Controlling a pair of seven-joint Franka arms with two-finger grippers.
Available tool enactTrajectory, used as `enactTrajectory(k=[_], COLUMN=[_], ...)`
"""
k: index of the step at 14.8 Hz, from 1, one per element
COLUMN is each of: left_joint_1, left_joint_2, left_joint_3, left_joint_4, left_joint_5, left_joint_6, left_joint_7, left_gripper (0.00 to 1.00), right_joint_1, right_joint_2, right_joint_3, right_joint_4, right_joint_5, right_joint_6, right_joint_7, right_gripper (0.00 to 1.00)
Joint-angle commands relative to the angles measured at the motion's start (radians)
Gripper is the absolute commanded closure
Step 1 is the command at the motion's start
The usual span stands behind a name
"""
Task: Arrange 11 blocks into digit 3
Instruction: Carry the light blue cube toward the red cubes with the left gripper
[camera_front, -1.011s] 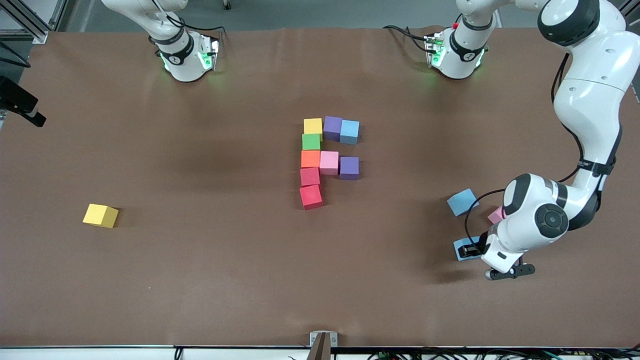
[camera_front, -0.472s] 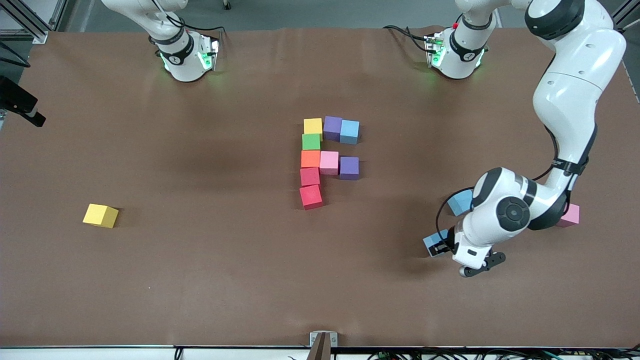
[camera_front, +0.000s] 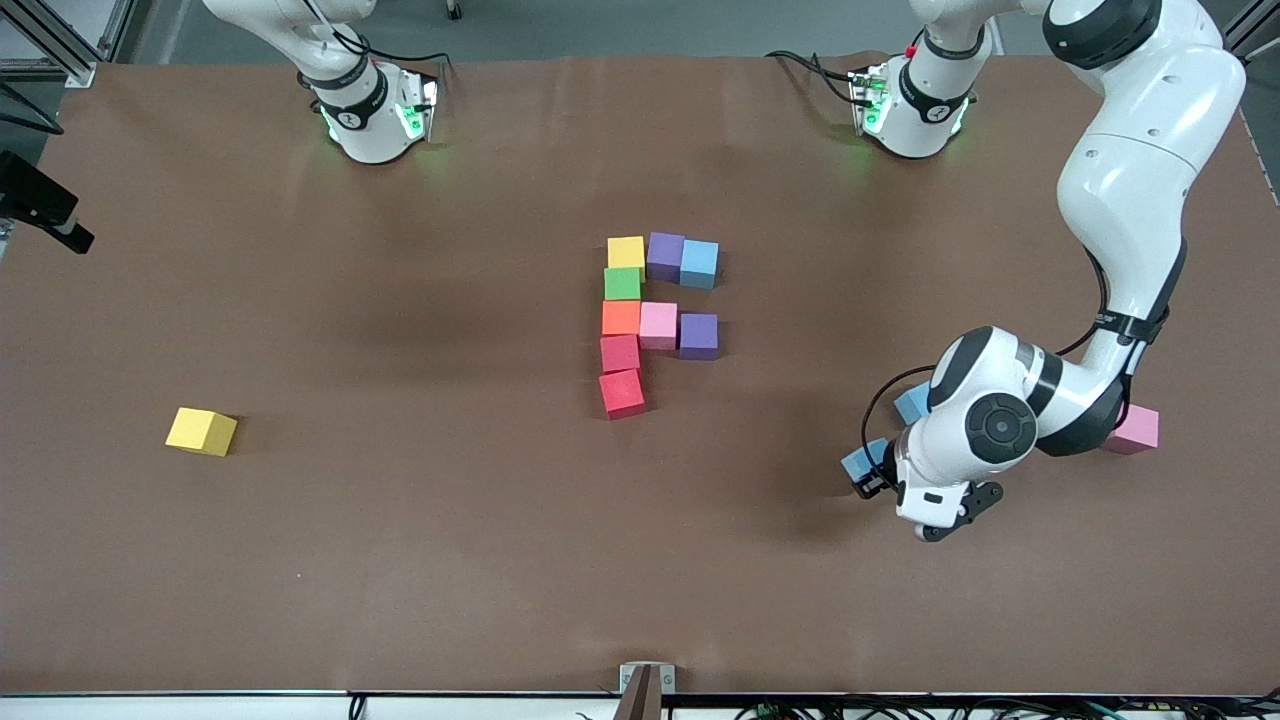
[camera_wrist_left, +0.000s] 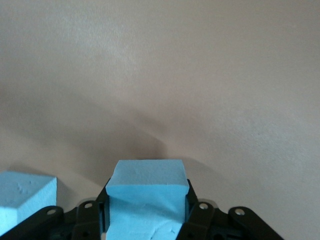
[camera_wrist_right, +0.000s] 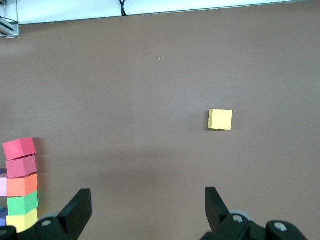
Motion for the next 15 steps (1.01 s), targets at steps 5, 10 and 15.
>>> enactTrajectory(k=[5,10,15], left_joint_1=[-0.166,-0.240,-0.358], left_joint_2=[-0.036,-0.032,-0.021], left_joint_3=[0.007,0.007,0.009], left_joint_4=[0.001,-0.001,0.001], left_joint_5=[-0.004,0.010,0.087], left_joint_6=[-0.061,-0.055,-0.048], left_joint_7=[-0.466,-0.979,-1.325], left_gripper=[1.00,0.99,0.99], right_joint_1=[0.015,0.017,0.017], right_joint_2=[0.013,0.015,0.015], right_joint_3=[0.003,0.003,0.003], right_joint_4=[0.012,0.012,0.012], right_joint_5=[-0.017,-0.017,-0.017], right_joint_6=[-0.007,-0.007,-0.007], right_joint_7=[-0.004,-0.004,-0.004], right_gripper=[0.00,0.00,0.00])
